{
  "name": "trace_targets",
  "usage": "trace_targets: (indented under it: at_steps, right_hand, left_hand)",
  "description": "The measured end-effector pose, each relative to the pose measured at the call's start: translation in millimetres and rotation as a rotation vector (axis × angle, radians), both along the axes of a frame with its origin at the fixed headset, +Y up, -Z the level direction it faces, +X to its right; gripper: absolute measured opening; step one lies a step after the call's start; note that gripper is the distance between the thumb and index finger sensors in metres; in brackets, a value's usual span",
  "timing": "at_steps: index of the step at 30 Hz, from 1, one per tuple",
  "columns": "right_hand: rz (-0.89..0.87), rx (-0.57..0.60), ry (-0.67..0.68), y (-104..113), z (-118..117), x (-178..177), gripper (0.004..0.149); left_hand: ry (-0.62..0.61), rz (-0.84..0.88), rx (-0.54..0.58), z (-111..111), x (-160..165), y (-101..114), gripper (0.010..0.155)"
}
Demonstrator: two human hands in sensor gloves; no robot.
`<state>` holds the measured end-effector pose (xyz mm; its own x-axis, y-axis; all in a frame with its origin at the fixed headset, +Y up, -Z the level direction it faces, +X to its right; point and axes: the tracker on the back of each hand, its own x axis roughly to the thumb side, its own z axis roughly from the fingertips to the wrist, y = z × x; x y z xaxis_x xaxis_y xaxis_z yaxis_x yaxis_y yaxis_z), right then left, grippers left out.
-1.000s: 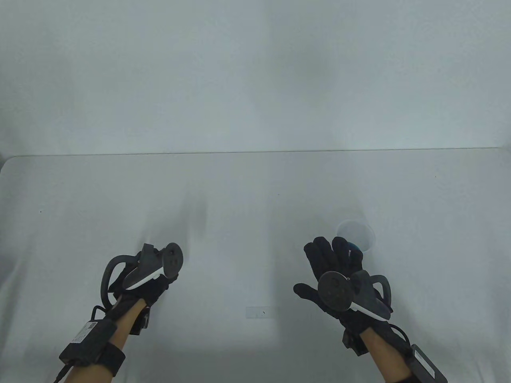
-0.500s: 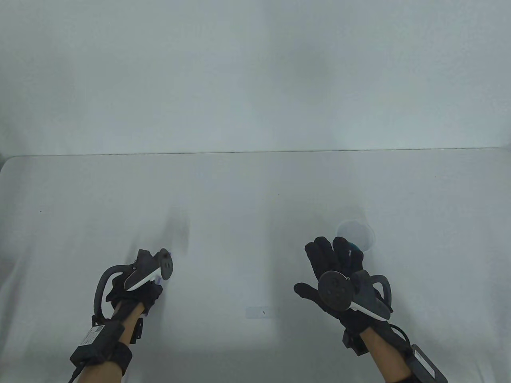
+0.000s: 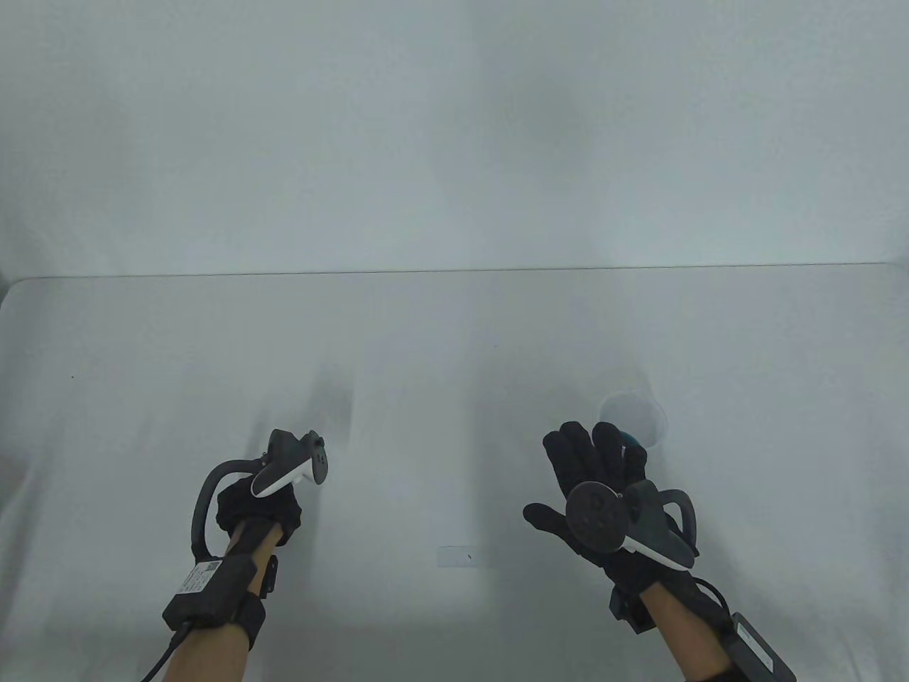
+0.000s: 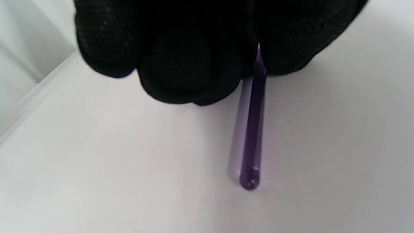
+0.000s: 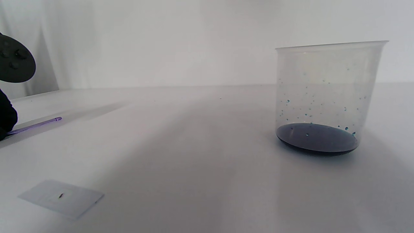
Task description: Dip glass rod into dye solution and streak across glass slide
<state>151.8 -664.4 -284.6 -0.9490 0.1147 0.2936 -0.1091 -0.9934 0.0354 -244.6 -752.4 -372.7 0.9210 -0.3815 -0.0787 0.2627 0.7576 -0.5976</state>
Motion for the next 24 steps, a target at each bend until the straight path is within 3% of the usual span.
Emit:
trace_targets:
  at_steps: [9,12,19,24]
  right_hand:
    - [0.001,-0.019,-0.002,0,-1,0,0.09]
    - [-0.01,-0.005,-0.003,5,0,1,0.09]
    - [-0.106,0.009,-0.004,33,-3,-1,0.088]
    - [-0.224,0.024,0.005,44,-5,-20,0.081]
  left_hand:
    - [0.004,-0.005,0.006,1,-1,-3,0.054]
    - [0.023,0.08,0.026,3,-6,5,0.053]
    - [0.032,0.406,0.251,4,-8,67,0.049]
    - [-0.004,0.866,0.444,12,13,111,0.048]
